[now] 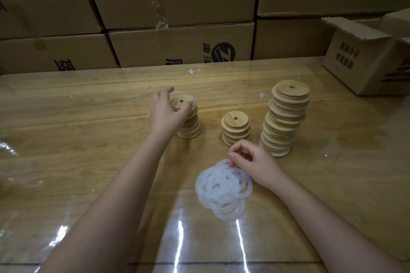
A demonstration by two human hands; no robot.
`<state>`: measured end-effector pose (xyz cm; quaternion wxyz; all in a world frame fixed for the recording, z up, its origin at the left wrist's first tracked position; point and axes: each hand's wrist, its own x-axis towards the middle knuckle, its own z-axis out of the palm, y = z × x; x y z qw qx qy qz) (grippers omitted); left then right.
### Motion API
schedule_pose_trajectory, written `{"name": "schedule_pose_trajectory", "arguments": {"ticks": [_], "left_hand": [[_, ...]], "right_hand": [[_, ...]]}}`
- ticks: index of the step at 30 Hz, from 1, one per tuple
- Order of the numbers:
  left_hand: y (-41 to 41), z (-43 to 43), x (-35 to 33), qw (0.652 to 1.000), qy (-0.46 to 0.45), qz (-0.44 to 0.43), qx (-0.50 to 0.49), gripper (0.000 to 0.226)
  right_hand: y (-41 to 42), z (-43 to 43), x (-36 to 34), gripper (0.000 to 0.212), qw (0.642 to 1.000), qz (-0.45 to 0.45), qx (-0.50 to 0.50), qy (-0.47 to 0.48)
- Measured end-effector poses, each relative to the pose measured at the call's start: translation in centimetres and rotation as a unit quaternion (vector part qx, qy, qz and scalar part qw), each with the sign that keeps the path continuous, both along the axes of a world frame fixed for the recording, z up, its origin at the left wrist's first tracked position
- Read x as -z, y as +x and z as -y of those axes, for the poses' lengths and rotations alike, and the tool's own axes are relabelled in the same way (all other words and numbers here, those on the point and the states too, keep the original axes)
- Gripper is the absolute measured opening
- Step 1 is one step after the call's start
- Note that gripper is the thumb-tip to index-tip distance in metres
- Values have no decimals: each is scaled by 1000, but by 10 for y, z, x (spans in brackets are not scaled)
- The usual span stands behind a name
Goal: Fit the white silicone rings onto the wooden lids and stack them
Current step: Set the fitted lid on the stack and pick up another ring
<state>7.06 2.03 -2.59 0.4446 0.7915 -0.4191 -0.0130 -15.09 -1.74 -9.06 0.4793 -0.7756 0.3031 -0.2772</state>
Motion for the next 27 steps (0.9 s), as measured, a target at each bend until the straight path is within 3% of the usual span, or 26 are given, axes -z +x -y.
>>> {"name": "schedule_pose_trajectory", "arguments": {"ticks": [5, 9, 12, 14, 17, 22, 27], "left_hand": [[-19, -20, -11, 982, -130, 136, 19, 32], [-27, -26, -4, 973, -127, 189, 24, 18], [-39, -23, 18, 966, -104, 192, 139, 11], [-52, -12, 32, 972, -32, 144, 181, 20], [-65, 9, 45, 991, 51, 14, 125, 40], [-69, 31, 44, 975, 49, -204, 71, 44], [-71, 48, 33, 973, 133, -178, 57, 68]], "right_hand": [[0, 0, 2, 7, 1000, 0, 2, 4], [1, 1, 2, 8, 1000, -2, -2, -3], [2, 1, 3, 8, 1000, 2, -5, -4], [2, 2, 3, 8, 1000, 5, -7, -6], [2, 2, 3, 13, 1000, 2, -8, -18], [3, 5, 7, 24, 999, -25, -4, -43], [3, 6, 7, 20, 998, -35, -5, -47]]}}
